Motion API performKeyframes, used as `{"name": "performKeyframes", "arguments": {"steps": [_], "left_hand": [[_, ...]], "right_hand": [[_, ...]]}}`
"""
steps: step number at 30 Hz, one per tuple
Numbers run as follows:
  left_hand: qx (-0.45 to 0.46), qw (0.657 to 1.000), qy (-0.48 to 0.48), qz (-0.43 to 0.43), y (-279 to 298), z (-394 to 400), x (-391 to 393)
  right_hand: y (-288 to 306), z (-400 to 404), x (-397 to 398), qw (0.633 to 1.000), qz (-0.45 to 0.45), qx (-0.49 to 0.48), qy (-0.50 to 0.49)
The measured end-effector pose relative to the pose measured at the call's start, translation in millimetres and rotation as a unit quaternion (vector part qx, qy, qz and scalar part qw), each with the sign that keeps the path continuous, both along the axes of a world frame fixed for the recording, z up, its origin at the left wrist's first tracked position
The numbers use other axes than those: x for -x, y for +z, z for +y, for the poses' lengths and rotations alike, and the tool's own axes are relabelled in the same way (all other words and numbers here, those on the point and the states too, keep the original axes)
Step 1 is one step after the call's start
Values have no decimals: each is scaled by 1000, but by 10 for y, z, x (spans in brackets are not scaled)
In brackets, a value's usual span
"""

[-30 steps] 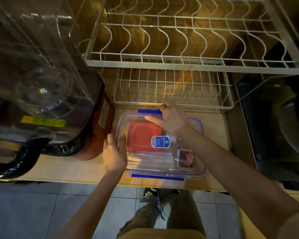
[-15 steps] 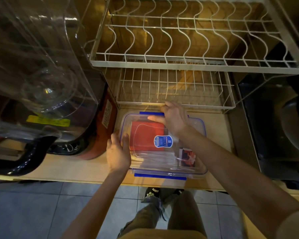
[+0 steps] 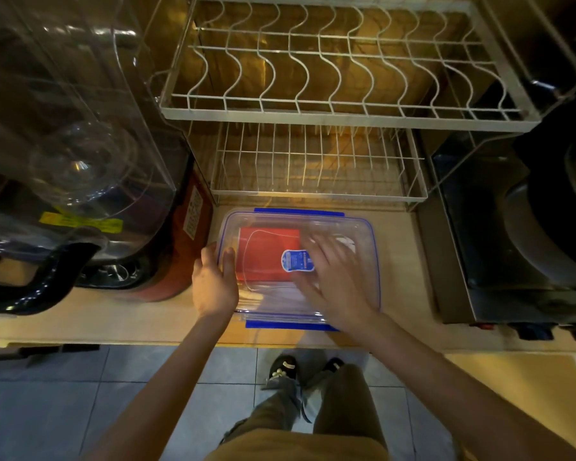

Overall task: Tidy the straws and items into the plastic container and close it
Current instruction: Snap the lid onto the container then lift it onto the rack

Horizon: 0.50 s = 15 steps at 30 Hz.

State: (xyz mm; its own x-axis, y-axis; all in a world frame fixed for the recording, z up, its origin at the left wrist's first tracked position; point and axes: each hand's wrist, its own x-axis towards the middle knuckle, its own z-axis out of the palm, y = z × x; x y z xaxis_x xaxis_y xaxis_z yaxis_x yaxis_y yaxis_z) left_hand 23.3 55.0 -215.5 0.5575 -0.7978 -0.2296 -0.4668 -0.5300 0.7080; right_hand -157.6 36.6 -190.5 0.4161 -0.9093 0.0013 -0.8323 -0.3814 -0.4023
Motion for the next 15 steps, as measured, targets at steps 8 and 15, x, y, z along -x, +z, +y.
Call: {"name": "performKeyframes", "arguments": {"steps": [8, 15], "left_hand": [[3, 1000, -5, 8, -19, -11, 11], [-1, 1000, -4, 3, -17, 15, 1]], "right_hand": [[-312, 377, 170, 978, 186, 50, 82], [-353, 366, 184, 975, 181, 59, 112]]}}
